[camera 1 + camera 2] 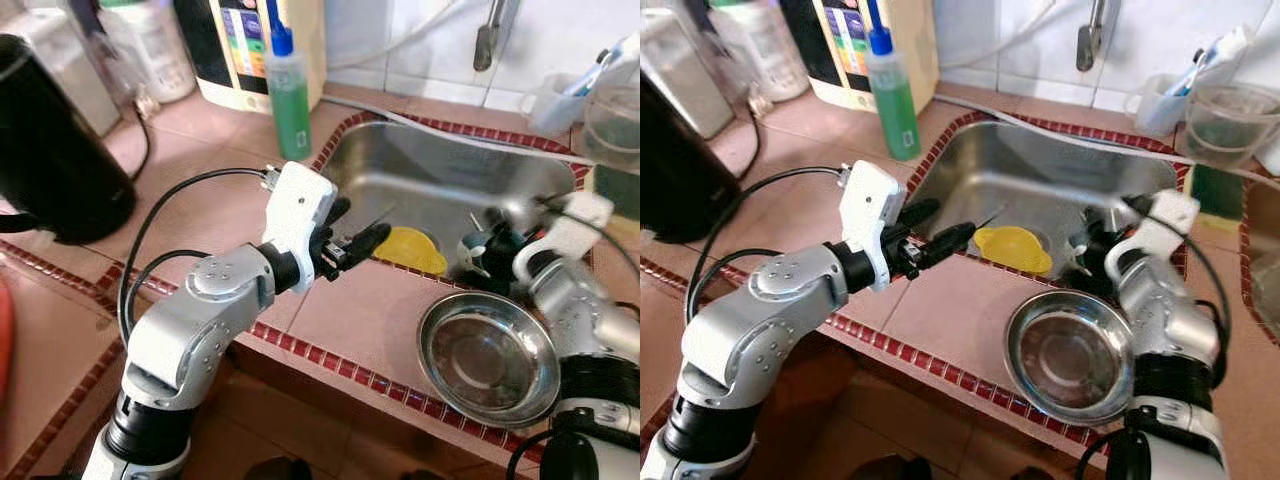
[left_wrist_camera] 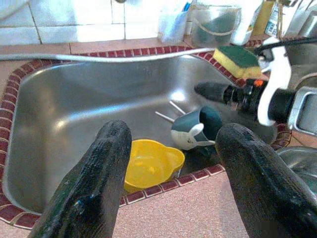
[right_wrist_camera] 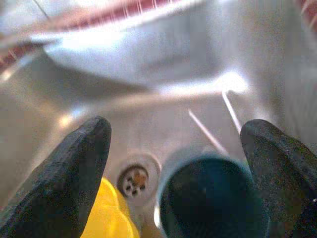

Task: Kitchen organization

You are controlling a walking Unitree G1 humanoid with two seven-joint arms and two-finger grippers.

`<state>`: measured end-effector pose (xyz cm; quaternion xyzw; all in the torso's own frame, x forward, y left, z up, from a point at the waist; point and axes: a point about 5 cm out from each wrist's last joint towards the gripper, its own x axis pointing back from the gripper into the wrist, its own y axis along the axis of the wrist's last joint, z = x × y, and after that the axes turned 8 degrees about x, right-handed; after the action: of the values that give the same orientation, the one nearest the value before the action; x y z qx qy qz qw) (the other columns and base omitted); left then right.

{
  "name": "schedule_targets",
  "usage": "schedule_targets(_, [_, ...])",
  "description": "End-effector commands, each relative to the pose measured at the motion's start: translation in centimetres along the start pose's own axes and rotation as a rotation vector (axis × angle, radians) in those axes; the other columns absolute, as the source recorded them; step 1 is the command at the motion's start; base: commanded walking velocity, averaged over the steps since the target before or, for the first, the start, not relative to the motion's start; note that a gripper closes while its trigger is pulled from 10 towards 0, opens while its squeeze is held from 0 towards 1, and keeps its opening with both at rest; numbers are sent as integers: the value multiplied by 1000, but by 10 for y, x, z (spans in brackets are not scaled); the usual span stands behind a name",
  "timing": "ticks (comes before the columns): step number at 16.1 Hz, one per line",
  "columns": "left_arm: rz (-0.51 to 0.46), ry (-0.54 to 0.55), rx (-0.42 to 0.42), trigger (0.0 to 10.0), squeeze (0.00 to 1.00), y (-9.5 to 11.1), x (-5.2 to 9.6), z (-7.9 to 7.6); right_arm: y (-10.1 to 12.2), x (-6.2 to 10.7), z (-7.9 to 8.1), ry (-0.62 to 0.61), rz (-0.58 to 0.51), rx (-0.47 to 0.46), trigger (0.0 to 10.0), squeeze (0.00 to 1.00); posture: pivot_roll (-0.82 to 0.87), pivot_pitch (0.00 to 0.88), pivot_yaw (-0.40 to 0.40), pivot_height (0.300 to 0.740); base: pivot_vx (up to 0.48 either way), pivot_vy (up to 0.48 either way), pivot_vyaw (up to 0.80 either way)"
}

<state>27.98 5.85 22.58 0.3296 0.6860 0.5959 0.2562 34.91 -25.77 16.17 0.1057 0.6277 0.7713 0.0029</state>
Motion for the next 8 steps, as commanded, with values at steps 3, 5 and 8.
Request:
schedule_targets(3, [-16, -2, -22, 10000, 0, 2, -3, 1, 18, 5, 5, 3, -127, -20, 10000, 0, -104, 46, 104, 740, 0, 0, 0])
schedule_targets(5, [-24, -4, -21, 10000, 0, 1, -3, 1, 27, 7, 13, 39, -203, -6, 10000, 0, -105, 36, 96, 740, 0, 0, 0])
schedule_targets(8, [-15, 45, -52, 10000, 0, -8, -2, 10, 38, 18, 22, 93, -327, 56, 10000, 0, -103, 19, 72, 740, 0, 0, 0])
